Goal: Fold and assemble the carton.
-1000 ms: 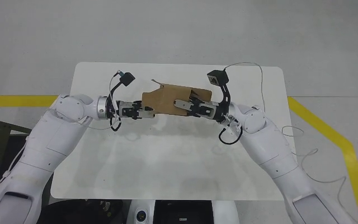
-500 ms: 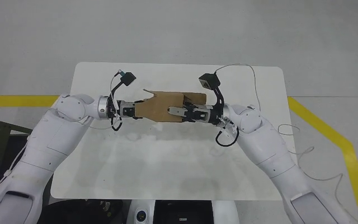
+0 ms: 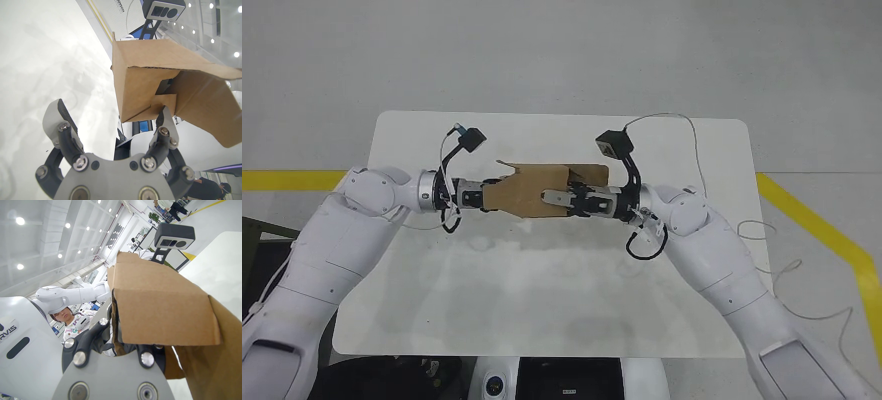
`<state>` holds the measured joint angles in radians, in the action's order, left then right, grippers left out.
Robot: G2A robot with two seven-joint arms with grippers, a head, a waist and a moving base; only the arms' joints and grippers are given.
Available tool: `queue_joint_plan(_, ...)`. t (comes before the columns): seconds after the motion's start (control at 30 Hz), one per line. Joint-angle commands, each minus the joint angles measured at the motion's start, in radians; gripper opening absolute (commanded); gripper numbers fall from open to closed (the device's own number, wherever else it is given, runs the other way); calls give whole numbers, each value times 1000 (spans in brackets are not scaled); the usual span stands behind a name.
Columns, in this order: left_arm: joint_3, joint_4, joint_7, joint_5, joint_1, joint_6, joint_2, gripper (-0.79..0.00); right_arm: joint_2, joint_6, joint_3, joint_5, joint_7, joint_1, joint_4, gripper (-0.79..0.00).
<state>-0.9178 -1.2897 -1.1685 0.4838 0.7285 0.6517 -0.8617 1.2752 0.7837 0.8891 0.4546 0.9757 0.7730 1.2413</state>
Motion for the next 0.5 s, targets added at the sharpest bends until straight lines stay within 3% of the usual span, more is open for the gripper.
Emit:
queue_joint_plan(0.0, -7, 13, 4, -4, -3, 4, 2, 0, -3, -1, 10, -3, 4, 5, -7, -785)
queue_joint_plan(0.23, -46, 73, 19, -30, -7, 19, 13, 0, -22, -35, 42, 1, 76, 47, 10, -785)
queue_joint_plan(0.47, -61, 92, 26, -38, -18, 26, 15, 0, -25, -83, 5, 33, 143, 59, 58, -785)
